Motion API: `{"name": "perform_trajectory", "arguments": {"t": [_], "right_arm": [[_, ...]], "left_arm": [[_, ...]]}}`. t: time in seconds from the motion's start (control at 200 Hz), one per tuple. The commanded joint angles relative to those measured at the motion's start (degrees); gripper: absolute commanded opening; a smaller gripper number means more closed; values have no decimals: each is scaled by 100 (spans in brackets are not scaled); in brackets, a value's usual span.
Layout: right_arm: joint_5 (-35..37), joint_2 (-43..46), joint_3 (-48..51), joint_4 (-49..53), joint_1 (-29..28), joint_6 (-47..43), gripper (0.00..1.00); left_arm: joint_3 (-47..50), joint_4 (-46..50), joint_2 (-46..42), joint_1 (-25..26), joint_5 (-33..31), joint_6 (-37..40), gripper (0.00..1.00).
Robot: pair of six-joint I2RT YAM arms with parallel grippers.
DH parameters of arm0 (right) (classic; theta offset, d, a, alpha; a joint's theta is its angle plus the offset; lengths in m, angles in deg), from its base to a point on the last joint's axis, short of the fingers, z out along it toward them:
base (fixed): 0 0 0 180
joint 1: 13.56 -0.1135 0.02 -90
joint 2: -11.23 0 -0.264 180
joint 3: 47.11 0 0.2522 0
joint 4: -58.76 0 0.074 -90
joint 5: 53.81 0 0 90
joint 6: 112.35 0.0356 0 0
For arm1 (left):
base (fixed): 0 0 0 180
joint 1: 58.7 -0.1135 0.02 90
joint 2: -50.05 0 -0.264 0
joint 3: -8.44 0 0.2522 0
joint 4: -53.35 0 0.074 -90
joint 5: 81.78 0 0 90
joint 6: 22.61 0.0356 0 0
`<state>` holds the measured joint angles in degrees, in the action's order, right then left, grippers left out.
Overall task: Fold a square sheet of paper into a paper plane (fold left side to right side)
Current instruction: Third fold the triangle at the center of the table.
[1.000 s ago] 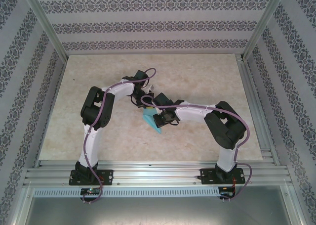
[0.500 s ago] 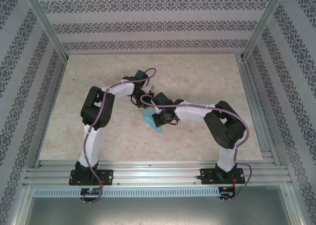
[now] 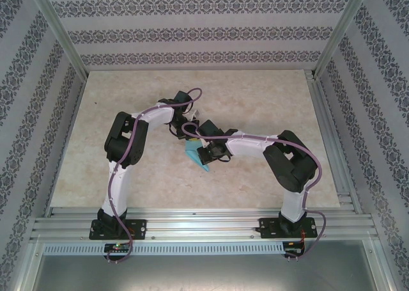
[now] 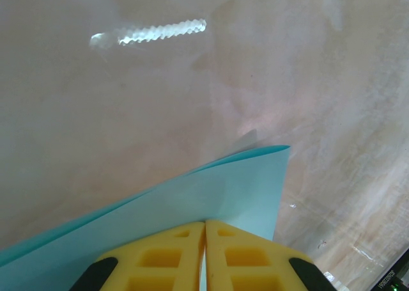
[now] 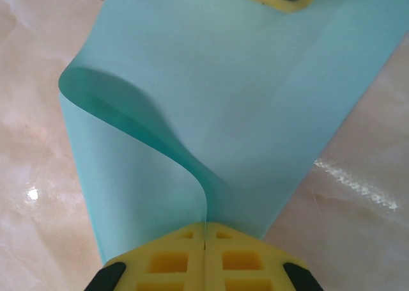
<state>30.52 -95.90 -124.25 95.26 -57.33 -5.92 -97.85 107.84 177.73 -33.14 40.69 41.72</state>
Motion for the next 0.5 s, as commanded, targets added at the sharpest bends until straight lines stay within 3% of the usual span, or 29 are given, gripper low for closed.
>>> {"name": "perform_trajectory", "arguments": {"t": [0.0, 0.495], "right_arm": [[110, 78, 65, 57, -44, 72, 0], [75, 300, 87, 65, -117, 141, 0]], "left_arm": [[85, 171, 398, 135, -399, 149, 10], [108, 166, 381, 143, -398, 145, 10]]}}
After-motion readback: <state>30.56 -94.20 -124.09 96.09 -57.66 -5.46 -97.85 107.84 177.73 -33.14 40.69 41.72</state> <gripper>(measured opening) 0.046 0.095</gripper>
